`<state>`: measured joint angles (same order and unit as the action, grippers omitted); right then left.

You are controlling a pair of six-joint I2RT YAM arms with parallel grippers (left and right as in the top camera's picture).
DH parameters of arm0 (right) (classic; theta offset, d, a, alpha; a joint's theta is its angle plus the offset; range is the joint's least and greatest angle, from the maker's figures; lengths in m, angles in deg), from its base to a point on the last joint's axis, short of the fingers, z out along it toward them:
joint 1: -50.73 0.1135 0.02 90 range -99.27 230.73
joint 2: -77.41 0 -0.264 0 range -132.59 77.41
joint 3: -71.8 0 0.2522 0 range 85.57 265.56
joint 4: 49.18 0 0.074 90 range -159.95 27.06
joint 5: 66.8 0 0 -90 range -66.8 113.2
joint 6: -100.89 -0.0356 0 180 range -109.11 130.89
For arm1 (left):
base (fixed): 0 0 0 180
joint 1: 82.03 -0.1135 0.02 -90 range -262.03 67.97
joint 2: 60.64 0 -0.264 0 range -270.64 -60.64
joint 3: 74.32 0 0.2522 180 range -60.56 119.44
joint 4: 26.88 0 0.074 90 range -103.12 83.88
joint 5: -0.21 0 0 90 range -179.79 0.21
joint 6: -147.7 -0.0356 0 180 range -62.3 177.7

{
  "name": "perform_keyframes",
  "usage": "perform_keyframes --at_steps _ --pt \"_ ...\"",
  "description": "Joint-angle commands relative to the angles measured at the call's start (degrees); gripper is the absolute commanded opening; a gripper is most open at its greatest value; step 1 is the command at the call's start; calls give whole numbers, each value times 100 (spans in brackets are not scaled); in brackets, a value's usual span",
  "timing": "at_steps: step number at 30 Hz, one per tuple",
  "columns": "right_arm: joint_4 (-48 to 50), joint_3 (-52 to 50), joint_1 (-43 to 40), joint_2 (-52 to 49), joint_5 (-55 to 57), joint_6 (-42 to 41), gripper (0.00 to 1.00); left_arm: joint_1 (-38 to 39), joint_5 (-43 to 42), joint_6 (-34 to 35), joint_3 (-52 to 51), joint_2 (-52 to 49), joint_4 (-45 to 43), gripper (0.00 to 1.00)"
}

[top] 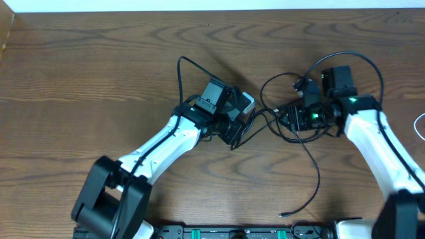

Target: Untangle cables

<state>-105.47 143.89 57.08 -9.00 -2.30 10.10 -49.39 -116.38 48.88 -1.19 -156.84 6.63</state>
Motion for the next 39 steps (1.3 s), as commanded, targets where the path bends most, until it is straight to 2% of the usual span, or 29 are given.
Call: perform_keyframes --at_steps 1,4,8,12,18,20,24,25,26,28,30,32,33,36,39 --pt "-219 98 -26 608 -57 -852 49 -2 -221 232 9 -83 31 29" --pt "-461 98 -26 855 -52 -1209 40 24 -549 232 9 -83 -74 29" --pt "-837 98 -26 1025 -192 -1464 39 227 -597 232 9 -83 -227 29" --pt "-1281 98 -48 1047 -398 -1322 32 595 -573 479 9 -127 -557 14" --pt "-1447 98 -337 1325 -393 -1231 32 1067 -529 623 9 -413 -909 14" --pt "-1534 98 -470 1499 -376 -1222 34 1193 -249 800 9 -487 -1054 14" --pt "-1906 98 -638 1902 256 -1224 37 1185 1263 1255 11 -437 -1064 15" --pt "-1967 98 -638 1969 407 -1226 38 1141 1735 1344 11 -363 -1062 31" --pt "-1996 98 -636 2028 485 -1244 38 1113 1965 1344 13 -291 -1062 38" --pt "-1998 98 -638 2138 551 -1246 40 1062 2282 1307 22 -52 -1043 38" --pt "-1958 98 -638 2221 551 -1244 44 1021 2330 693 22 369 -994 38" --pt "-1930 98 -636 2245 546 -1246 48 999 2732 431 22 739 -962 60" --pt "-1919 98 -636 2243 542 -1246 50 990 3062 433 22 885 -962 65" --pt "-1856 92 -625 2234 236 -1246 52 984 4218 435 20 1325 -962 73" --pt "-1762 87 -625 2232 -9 -1257 52 964 4889 437 20 1606 -957 77"
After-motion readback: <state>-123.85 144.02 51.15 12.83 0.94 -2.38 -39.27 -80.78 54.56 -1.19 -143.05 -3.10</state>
